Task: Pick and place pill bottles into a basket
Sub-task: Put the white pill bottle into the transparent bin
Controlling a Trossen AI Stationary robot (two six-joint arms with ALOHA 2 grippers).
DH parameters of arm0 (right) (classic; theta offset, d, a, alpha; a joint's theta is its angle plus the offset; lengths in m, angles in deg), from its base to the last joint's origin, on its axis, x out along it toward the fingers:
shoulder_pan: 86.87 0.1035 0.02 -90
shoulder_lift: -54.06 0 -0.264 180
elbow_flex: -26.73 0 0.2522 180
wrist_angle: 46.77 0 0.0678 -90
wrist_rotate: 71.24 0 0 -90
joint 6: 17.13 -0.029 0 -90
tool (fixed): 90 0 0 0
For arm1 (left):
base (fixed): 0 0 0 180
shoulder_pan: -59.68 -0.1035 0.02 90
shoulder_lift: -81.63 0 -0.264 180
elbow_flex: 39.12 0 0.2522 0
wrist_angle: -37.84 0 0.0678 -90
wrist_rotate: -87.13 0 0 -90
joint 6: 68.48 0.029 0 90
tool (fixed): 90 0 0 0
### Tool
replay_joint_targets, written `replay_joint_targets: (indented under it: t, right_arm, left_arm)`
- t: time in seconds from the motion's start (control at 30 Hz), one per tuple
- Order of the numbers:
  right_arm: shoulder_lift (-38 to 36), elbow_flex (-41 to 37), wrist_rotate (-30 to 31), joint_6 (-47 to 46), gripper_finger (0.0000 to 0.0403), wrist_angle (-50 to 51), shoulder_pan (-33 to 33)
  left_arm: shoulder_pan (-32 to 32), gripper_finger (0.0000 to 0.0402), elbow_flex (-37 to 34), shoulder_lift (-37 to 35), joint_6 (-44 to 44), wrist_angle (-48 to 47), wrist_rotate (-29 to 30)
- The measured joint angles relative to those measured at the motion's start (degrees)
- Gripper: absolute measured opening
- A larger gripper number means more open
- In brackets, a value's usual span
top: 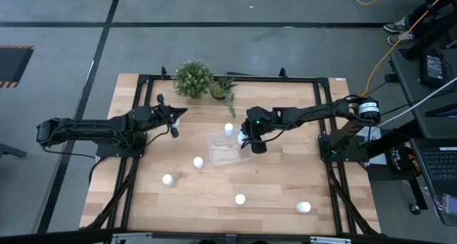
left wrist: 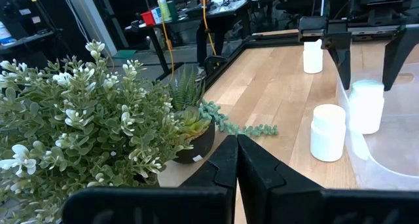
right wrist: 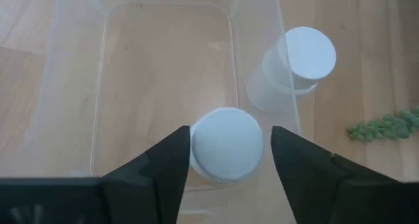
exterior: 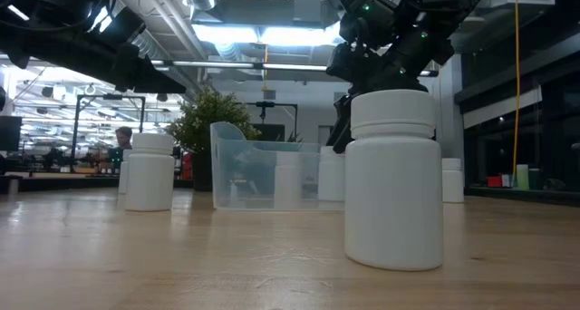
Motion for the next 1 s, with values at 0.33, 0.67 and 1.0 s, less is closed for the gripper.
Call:
replay_joint_targets:
  t: [0.33,0.67,1.0]
  right_arm:
    - [-1.3,0.0,0.0,0.0,0.0227,-0.3,0.0]
    - [-6.4,0.0,0.0,0.0,0.0226,-0.2,0.0]
    - [-16.0,0.1,6.8,0.0,0.0195,4.5,0.1]
  left_arm:
    - [0.0,0.0004,0.0,0.0,0.0,0.0,0.0]
    - [0.0,0.0004,0.0,0.0,0.0,-0.2,0.0]
    - [0.1,0.0008,0.0,0.0,0.0,-0.2,-0.1]
